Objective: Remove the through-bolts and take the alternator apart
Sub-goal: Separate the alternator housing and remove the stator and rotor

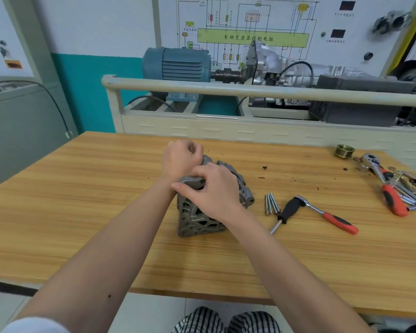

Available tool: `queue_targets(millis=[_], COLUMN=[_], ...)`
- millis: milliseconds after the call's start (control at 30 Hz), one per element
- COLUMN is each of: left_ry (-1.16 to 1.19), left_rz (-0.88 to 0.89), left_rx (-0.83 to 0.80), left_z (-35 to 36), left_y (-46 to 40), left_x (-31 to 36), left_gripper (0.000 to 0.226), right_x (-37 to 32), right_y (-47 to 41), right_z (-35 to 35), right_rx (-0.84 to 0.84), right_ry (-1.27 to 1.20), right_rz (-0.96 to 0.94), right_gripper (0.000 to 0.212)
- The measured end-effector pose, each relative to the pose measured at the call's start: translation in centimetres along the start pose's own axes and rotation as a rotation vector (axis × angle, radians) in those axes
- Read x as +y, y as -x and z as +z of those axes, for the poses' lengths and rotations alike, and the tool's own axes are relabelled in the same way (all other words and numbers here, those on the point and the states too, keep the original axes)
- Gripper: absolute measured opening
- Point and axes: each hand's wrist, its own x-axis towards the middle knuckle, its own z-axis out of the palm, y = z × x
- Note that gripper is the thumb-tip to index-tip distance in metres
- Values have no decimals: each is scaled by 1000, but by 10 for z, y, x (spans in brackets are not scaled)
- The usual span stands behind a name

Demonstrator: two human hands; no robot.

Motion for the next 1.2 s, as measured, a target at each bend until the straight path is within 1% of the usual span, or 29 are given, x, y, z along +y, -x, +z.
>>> queue_targets(millis=[100, 167, 267, 300, 367, 433, 500, 533, 633, 767, 833, 900, 1000, 1100, 1133, 1200], left_ry=[29, 53, 68, 90, 218, 369, 427, 425, 399, 334, 312, 286, 246, 189, 163, 103], left_rz=[18, 17, -30, -55, -158, -292, -348, -354, -361, -371, -360, -327, -290, -288, -283, -274], left_rx=[21, 11, -26, -46, -64, -57, -53, -49, -29, 2, 22, 51, 71, 17, -2, 12], left_z=[0, -1, -3, -5, -7, -10, -10, -9, -7, -11, -17, -24, -34, -38, -37, -33], left_y=[1, 2, 2, 3, 9, 18, 25, 26, 26, 31, 39, 49, 61, 68, 71, 78], left_x=[-1, -1, 1, 0, -7, -15, -19, -18, -12, -12, -16, -19, -19, -12, -9, -3], left_gripper=[42, 39, 39, 40, 42, 43, 44, 45, 47, 48, 47, 46, 47, 45, 43, 41], right_x=[-1, -1, 1, 1, 1, -1, -3, -4, -5, -6, -2, 3, 13, 25, 28, 31], right_y=[1, 1, 0, -1, -2, -3, -1, 0, 3, 1, 4, 8, 6, -4, -8, -10], right_z=[1, -1, -6, -9, -13, -17, -18, -17, -7, 1, 0, -2, -8, -22, -26, -30], right_rx=[-32, -78, -187, -220, -251, -222, -175, -158, -89, 11, 79, 109, 49, -35, -39, -1], right_ry=[26, 31, 29, 28, -5, -94, -169, -158, 1, 134, 108, 27, -87, -226, -252, -244], right_rz=[17, 36, 47, 48, 42, 24, 11, 1, -17, -51, -121, -218, -276, -225, -215, -248], right_gripper=[36, 39, 42, 43, 40, 35, 31, 32, 39, 35, 33, 33, 36, 44, 41, 24])
